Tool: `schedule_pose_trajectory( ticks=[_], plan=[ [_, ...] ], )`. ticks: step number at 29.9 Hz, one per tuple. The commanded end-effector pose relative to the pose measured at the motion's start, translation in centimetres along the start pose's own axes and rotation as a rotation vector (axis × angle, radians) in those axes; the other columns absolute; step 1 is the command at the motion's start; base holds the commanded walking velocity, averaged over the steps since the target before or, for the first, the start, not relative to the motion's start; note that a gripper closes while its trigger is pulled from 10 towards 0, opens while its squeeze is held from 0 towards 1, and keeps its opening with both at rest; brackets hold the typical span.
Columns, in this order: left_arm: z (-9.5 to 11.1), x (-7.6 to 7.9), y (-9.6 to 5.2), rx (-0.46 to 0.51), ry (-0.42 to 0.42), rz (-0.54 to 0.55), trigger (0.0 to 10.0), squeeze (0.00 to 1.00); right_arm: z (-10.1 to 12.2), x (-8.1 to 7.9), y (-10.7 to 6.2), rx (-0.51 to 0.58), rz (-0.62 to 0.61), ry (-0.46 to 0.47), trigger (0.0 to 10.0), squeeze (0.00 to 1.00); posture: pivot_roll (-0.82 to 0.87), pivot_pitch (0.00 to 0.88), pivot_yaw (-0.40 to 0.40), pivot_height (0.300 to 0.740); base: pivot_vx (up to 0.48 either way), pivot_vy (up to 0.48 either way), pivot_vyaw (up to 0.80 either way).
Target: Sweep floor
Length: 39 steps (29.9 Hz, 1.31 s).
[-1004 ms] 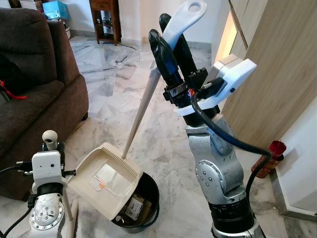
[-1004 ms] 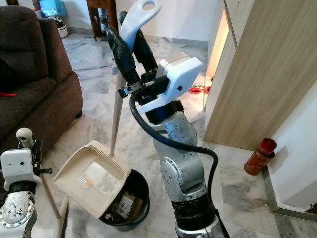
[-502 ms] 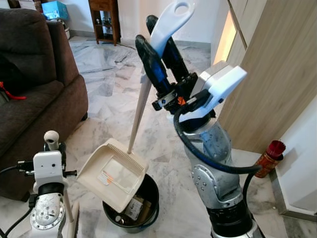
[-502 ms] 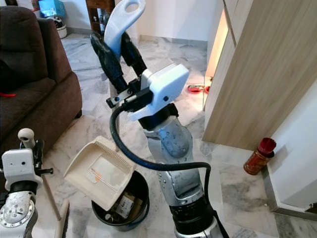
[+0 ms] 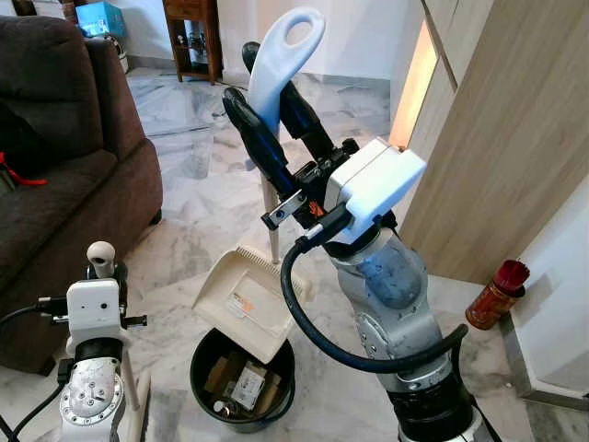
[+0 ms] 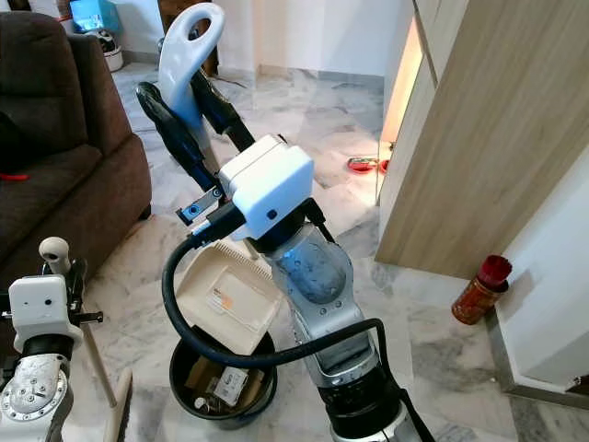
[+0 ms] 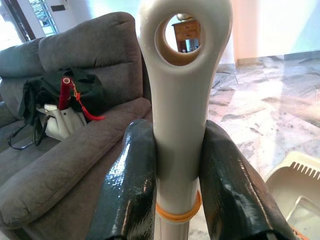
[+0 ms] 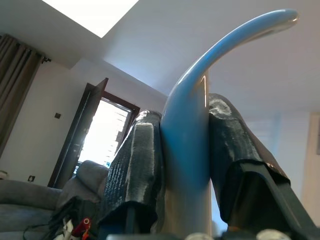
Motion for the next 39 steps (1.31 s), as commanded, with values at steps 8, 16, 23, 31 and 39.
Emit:
schedule_pose_trajectory(
  ticks=[8, 16, 23, 31, 39],
  plan=[
    [1.2, 0.4, 0.4, 0.045, 0.001, -0.017, 10.0, 0.00, 1.2, 0.2, 0.3, 0.057, -0.007, -0.111, 10.0, 0.00, 0.05, 0.000, -0.021, 0.740, 0.000, 0.000, 0.00],
    [1.1, 0.6, 0.4, 0.043, -0.002, -0.021, 10.0, 0.00, 0.9, 0.0, 0.1, 0.045, 0.001, -0.137, 10.0, 0.00, 0.04, 0.000, -0.018, 0.740, 0.000, 0.000, 0.00],
    [1.2, 0.7, 0.5, 0.047, -0.004, -0.023, 10.0, 0.00, 1.6, 0.0, 0.3, 0.072, 0.006, -0.133, 10.0, 0.00, 0.04, 0.000, -0.018, 0.740, 0.000, 0.000, 0.00],
    [1.0, 0.8, 0.4, 0.043, -0.004, -0.025, 10.0, 0.00, 1.1, -0.8, 0.0, 0.048, 0.038, -0.092, 10.0, 0.00, 0.04, 0.000, -0.018, 0.740, 0.000, 0.000, 0.00],
    [1.0, 0.8, 0.4, 0.043, -0.006, -0.024, 10.0, 0.00, 0.7, -1.1, 0.0, 0.033, 0.070, -0.152, 10.0, 0.00, 0.05, 0.000, -0.019, 0.740, 0.000, 0.000, 0.00]
  ],
)
Point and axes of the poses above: a point about 5 cm out from each wrist's last joint towards the gripper, its own y axis pointing out of the wrist towards the gripper, its own z axis along the axis of the wrist's last joint, x = y × z, the point moved 6 cm from there along y, pointing out of the wrist towards the gripper, and after that the axes turned 10 degrees about -y, right-handed, at the moved point
